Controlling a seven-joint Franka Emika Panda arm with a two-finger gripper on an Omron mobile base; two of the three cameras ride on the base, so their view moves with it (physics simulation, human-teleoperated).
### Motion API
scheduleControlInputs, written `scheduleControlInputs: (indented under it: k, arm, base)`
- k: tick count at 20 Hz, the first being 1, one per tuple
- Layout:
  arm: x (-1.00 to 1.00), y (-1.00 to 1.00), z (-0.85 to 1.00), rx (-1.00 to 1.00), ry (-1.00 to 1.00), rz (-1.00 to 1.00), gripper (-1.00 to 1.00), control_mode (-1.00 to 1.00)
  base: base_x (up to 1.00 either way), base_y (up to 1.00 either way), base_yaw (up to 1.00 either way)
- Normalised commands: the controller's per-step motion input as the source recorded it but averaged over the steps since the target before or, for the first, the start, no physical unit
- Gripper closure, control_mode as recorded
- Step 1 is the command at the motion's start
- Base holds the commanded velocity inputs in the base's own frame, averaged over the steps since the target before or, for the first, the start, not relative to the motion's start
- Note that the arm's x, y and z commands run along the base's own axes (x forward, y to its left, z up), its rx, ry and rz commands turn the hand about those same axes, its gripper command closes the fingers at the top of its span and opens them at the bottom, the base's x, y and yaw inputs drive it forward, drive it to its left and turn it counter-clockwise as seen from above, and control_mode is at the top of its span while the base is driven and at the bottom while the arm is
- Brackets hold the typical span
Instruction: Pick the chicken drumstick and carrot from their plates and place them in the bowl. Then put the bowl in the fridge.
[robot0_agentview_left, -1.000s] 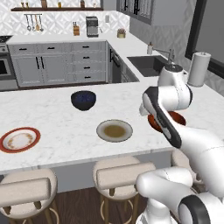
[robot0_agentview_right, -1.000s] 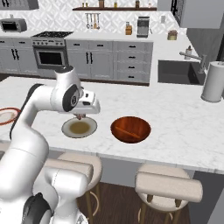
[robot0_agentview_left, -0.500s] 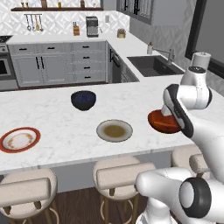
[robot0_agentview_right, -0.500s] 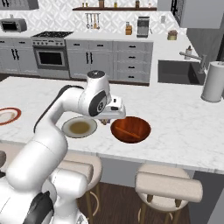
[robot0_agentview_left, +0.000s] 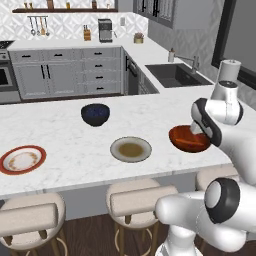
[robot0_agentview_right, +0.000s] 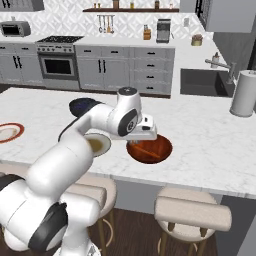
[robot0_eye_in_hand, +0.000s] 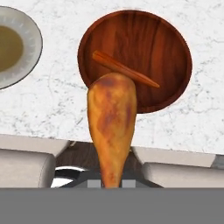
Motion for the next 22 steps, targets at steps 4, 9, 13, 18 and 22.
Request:
scheduleControlInputs:
  k: [4, 9, 13, 18, 22]
  arm:
    - [0.35, 0.0, -0.26, 0.0, 0.07, -0.01, 1.0, -1.0]
    - [0.25, -0.09, -0.34, 0.0, 0.05, 0.0, 1.0, -1.0]
    - [0.36, -0.06, -0.28, 0.0, 0.0, 0.0, 1.0, -1.0]
    - [0.36, 0.0, -0.24, 0.0, 0.0, 0.0, 1.0, -1.0]
    - [0.35, 0.0, -0.26, 0.0, 0.03, 0.0, 1.0, -1.0]
  base:
    - [0.0, 0.0, 0.0]
    - [0.0, 0.0, 0.0]
    - [0.0, 0.0, 0.0]
    - [0.0, 0.0, 0.0]
    - [0.0, 0.0, 0.0]
